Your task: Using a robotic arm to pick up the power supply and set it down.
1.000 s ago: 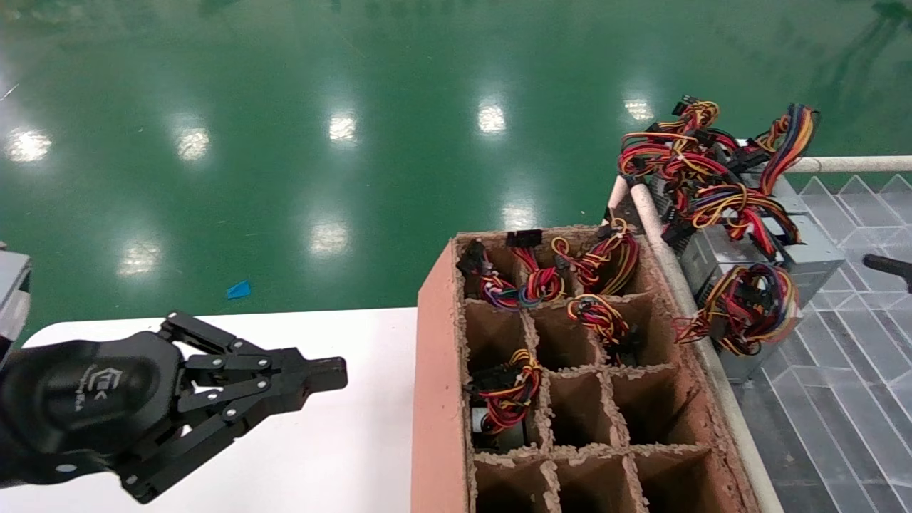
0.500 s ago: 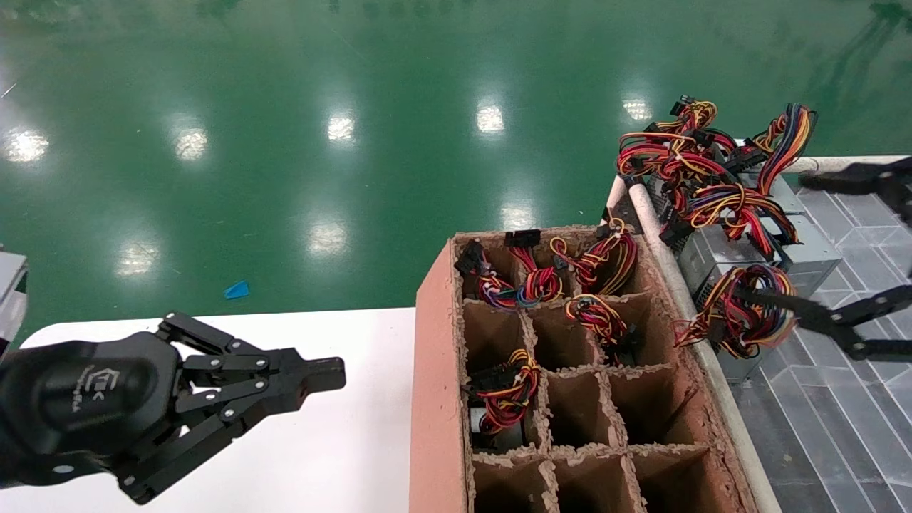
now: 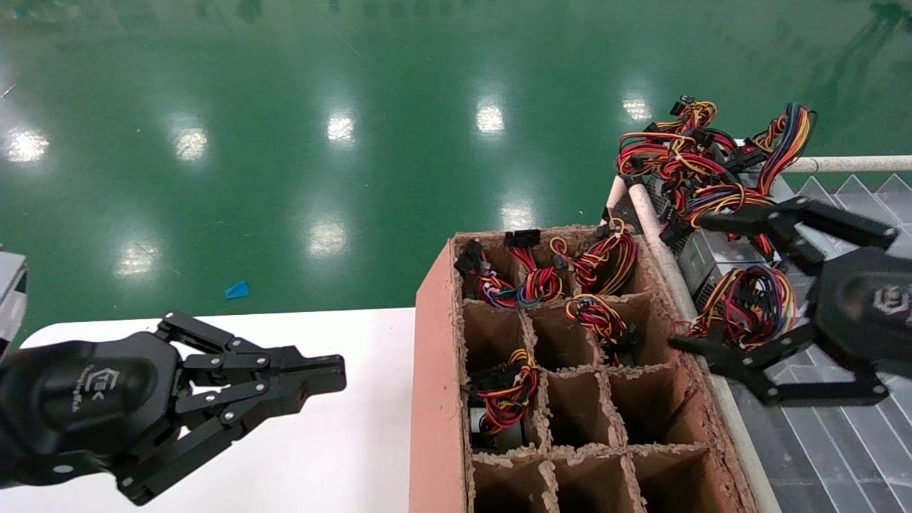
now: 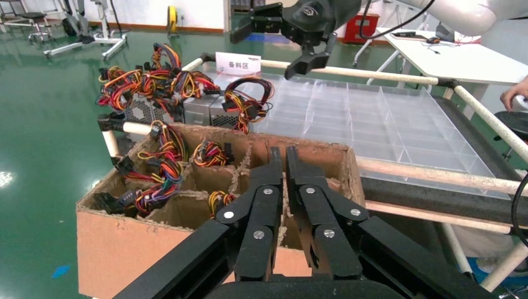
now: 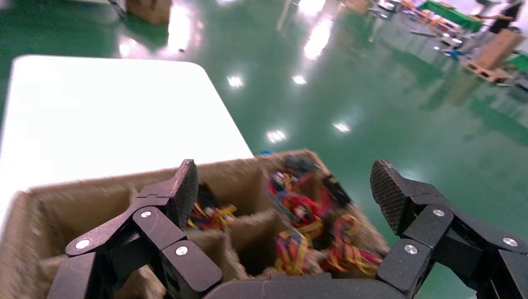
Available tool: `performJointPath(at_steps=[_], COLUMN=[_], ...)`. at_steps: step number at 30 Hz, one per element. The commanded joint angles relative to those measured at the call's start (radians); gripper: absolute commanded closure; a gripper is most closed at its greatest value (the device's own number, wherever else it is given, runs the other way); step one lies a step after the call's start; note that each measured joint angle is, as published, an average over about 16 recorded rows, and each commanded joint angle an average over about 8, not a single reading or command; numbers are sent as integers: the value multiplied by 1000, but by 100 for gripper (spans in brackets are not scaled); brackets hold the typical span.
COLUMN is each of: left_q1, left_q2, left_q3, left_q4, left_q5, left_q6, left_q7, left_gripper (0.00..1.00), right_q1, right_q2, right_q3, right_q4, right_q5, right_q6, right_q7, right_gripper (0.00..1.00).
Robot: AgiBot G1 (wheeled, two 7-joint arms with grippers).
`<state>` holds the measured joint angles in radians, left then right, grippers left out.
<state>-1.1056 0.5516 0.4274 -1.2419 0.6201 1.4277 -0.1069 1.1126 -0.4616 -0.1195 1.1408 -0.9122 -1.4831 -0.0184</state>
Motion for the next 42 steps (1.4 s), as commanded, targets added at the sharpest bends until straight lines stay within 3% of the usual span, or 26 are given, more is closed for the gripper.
performJointPath(at_steps=[1,27,42], left_q1=[0,0,0], left_q2=[0,0,0], left_q3=[0,0,0], left_q4=[0,0,0], left_q5=[0,0,0], left_q6=[0,0,0], left_q7=[0,0,0], left_gripper=[0,0,0], right_q1=[-3,-37,-40], right_q2=[-10,-145,-154], right_q3=[-11,-155,-166], right_q4=[10,139,148], right_q5=[13,176,189], right_q6=[-1,-12,-13], right_q7=[14,199,210], right_gripper=[0,0,0])
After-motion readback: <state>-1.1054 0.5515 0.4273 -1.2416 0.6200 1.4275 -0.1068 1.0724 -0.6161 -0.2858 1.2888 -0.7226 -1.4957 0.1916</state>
